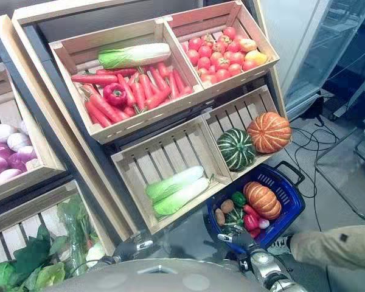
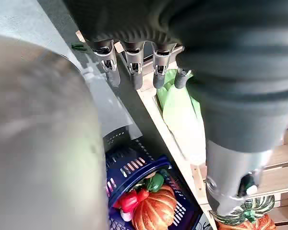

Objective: Pick up fruits and vegetables into the basket

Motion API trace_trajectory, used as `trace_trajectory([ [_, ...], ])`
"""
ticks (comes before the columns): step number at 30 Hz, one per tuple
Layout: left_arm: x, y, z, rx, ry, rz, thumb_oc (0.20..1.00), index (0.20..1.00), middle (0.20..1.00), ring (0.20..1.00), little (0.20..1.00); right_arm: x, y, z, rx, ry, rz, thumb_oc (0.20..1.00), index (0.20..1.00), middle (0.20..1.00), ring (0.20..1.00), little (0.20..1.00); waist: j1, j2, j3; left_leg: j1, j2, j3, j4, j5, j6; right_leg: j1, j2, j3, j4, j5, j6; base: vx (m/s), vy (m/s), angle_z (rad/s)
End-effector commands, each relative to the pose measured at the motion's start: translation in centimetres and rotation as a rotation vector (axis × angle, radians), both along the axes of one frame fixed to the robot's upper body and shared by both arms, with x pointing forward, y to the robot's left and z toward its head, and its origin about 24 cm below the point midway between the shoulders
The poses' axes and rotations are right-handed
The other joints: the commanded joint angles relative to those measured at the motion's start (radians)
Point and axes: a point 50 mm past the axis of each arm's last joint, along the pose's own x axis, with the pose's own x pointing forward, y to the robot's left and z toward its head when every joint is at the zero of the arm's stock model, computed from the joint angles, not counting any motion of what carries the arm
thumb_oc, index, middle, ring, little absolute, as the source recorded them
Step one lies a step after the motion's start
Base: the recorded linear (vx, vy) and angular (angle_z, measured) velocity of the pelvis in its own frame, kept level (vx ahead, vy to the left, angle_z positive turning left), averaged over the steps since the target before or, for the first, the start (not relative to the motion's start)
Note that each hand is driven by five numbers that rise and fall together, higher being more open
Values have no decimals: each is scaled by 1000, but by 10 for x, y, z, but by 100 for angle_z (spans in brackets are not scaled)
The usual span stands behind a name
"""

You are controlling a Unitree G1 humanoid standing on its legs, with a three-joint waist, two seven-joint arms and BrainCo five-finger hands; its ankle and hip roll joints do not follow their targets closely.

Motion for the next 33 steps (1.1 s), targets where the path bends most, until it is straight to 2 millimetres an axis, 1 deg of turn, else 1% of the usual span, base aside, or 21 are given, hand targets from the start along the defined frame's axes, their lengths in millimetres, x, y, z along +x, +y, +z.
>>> trace_trajectory([
  [1, 31, -10, 3, -24, -40, -15, 1000, 1000, 1000, 1000, 1000, 21, 20, 2, 45, -38, 26, 1000, 1000, 1000, 1000, 1000, 3, -36, 75, 15, -35, 12, 33, -34, 60, 60, -52, -5, 47, -19, 31, 131, 136, 57],
  [4, 31, -11, 3, -32, -47, -5, 1000, 1000, 1000, 1000, 1000, 21, 20, 1, 45, -35, 24, 1000, 1000, 1000, 1000, 1000, 3, -35, 74, 16, -35, 12, 32, -35, 60, 61, -52, -6, 46, -19, 31, 0, 0, 0],
  [11, 34, -10, 5, 23, -86, -25, 1000, 1000, 1000, 1000, 1000, 18, 19, 1, 50, -30, 8, 1000, 1000, 1000, 1000, 1000, 3, -37, 72, 17, -34, 11, 32, -35, 59, 63, -52, -6, 46, -21, 31, 0, 0, 0],
  [20, 42, -9, 9, 67, -142, -47, 1000, 1000, 1000, 1000, 1000, 22, 18, 3, 39, -63, -8, 1000, 1000, 1000, 1000, 1000, 6, -40, 78, 15, -33, 11, 32, -34, 60, 60, -50, -4, 48, -20, 31, 0, 0, 0],
  [24, 49, -10, 14, 96, -210, -60, 1000, 1000, 1000, 1000, 1000, 28, 17, 5, 51, -105, -69, 1000, 1000, 1000, 1000, 1000, 3, -41, 83, 13, -32, 12, 36, -35, 59, 56, -50, -2, 52, -20, 32, 0, 0, 0],
  [25, 55, -10, 18, 121, -263, -72, 1000, 1000, 1000, 1000, 1000, 32, 16, 8, 60, -136, -109, 1000, 1000, 1000, 1000, 1000, 1, -41, 87, 13, -31, 13, 37, -35, 59, 54, -50, 1, 54, -20, 32, 0, 0, 0],
  [26, 57, -9, 19, 126, -274, -71, 1000, 1000, 1000, 1000, 1000, 33, 15, 9, 61, -145, -118, 1000, 1000, 1000, 1000, 1000, 1, -41, 88, 12, -30, 14, 37, -34, 58, 53, -50, 1, 54, -20, 32, 0, 0, 0],
  [28, 80, -5, 37, 183, -430, -79, 1000, 1000, 1000, 1000, 1000, 45, 8, 18, 85, -233, -201, 1000, 1000, 1000, 1000, 1000, -3, -41, 101, 9, -26, 18, 40, -33, 57, 47, -51, 6, 59, -18, 32, 0, 0, 0],
  [29, 87, -4, 45, 215, -493, -79, 1000, 1000, 1000, 1000, 1000, 51, 5, 23, 90, -278, -225, 1000, 1000, 1000, 1000, 1000, -5, -42, 106, 8, -25, 19, 41, -33, 57, 44, -51, 9, 60, -18, 32, 0, 0, 0],
  [30, 101, 0, 59, 257, -586, -81, 1000, 1000, 1000, 1000, 1000, 59, 3, 31, 98, -334, -247, 1000, 1000, 1000, 1000, 1000, -7, -42, 112, 5, -22, 21, 42, -31, 57, 41, -51, 12, 60, -16, 31, 0, 0, 0],
  [32, 114, 4, 80, 302, -707, -99, 1000, 1000, 1000, 1000, 1000, 69, 1, 44, 113, -415, -277, 1000, 1000, 1000, 1000, 1000, -10, -43, 120, 2, -18, 22, 42, -29, 56, 36, -52, 15, 61, -13, 30, 20, -9, 0],
  [33, 120, 9, 97, 340, -794, -109, 1000, 1000, 1000, 1000, 1000, 75, 0, 56, 121, -483, -295, 1000, 1000, 1000, 1000, 1000, -15, -42, 126, -1, -15, 24, 43, -27, 55, 30, -54, 18, 64, -12, 31, 51, -16, 0],
])
